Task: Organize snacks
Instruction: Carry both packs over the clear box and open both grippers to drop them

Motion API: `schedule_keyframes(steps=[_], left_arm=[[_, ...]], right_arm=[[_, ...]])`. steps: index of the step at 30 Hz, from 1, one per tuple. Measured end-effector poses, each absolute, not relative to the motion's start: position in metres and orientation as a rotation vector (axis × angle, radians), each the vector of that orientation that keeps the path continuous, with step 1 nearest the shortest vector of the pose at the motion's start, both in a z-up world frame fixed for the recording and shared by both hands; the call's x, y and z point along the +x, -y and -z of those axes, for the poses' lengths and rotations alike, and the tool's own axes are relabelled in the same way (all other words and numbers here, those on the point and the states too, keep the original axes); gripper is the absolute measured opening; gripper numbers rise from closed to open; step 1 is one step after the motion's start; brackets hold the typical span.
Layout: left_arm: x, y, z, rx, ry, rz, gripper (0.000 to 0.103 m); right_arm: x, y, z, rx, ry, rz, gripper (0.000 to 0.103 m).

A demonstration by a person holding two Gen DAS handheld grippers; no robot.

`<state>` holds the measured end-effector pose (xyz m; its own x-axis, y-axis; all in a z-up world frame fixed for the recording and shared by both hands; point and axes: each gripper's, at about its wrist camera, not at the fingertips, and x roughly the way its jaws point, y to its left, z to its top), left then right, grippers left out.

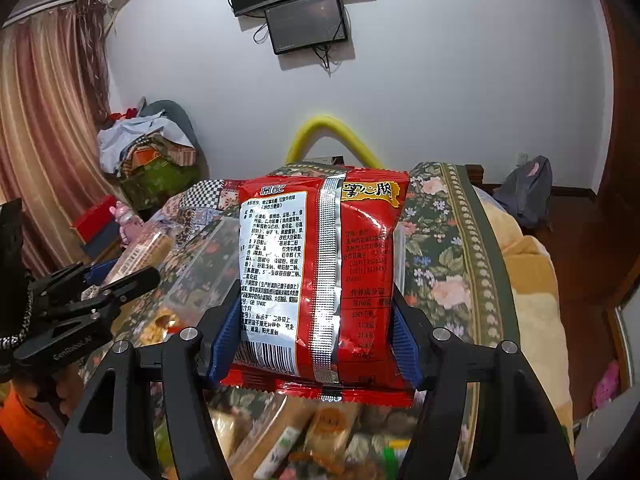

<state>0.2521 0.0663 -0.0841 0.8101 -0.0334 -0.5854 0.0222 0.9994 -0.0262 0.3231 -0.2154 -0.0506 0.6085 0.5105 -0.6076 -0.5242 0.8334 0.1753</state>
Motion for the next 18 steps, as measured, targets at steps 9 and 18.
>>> schedule_keyframes(steps=[9,18], left_arm=[[0.312,-0.078,0.115,-0.072,-0.743,0.042,0.045],[0.351,-0.082,0.145,-0.066,-0.857,0.037,0.045]], right_arm=[[0.36,0.192,0.074,-0.074,-0.769,-0.582,0.062],[0.382,0.169,0.103,-0.135,-0.888,-0.588,0.062]])
